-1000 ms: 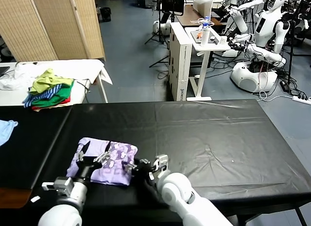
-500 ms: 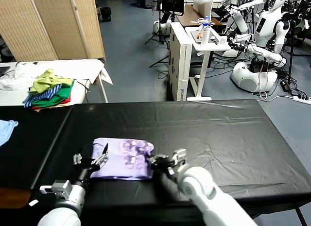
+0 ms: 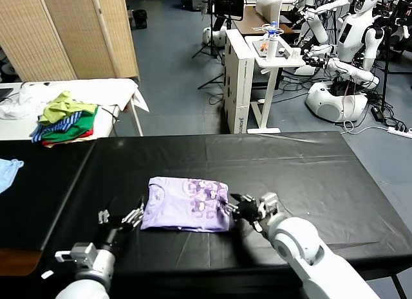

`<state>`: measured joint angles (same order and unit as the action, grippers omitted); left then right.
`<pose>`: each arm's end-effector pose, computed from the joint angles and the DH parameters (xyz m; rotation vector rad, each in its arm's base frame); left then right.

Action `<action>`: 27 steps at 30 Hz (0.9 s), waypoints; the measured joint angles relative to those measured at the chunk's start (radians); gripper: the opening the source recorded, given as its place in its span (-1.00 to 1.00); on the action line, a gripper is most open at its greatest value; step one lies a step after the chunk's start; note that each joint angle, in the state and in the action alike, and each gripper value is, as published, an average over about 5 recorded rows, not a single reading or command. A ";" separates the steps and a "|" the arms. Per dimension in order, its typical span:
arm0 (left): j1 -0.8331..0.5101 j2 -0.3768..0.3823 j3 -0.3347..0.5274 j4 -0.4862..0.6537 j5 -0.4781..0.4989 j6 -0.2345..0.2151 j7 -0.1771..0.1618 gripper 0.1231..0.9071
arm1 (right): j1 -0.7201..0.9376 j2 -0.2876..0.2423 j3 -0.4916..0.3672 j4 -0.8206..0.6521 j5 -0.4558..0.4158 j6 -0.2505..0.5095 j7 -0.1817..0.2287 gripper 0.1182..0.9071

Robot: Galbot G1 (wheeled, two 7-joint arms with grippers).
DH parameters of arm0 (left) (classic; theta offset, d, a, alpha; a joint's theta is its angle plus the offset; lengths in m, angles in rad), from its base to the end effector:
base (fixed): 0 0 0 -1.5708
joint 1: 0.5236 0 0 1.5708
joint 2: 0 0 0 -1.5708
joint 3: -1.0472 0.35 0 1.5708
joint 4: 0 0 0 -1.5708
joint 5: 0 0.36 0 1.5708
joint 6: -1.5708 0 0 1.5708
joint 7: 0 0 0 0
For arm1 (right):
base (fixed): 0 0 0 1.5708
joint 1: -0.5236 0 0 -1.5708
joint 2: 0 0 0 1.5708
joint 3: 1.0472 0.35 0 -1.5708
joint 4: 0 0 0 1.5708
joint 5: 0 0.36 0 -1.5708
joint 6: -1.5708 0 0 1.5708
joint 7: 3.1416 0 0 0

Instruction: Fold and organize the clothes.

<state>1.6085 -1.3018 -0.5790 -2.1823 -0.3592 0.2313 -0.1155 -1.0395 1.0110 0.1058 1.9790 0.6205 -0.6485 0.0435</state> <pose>0.1779 0.0538 -0.2700 -0.0114 -2.9416 0.1174 0.3039 0.0036 -0.2443 0.7262 -2.5298 0.0765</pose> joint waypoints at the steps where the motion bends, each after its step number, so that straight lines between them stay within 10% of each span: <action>1: 0.004 0.003 0.000 0.001 -0.002 -0.013 0.000 1.00 | -0.011 -0.008 0.008 0.008 -0.009 0.017 -0.001 0.50; 7: 0.042 0.035 -0.005 0.000 0.000 -0.086 -0.002 1.00 | -0.094 -0.049 0.064 0.059 -0.055 0.130 0.004 0.98; 27: 0.310 0.140 -0.078 -0.137 -0.072 -0.047 -0.085 1.00 | -0.594 -0.018 0.376 0.255 -0.175 0.360 0.084 1.00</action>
<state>1.9183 -1.1622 -0.6567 -2.3191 -0.4317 0.1840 -0.2005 -1.6334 0.9932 0.4818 2.2343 0.4456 -0.2890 0.1270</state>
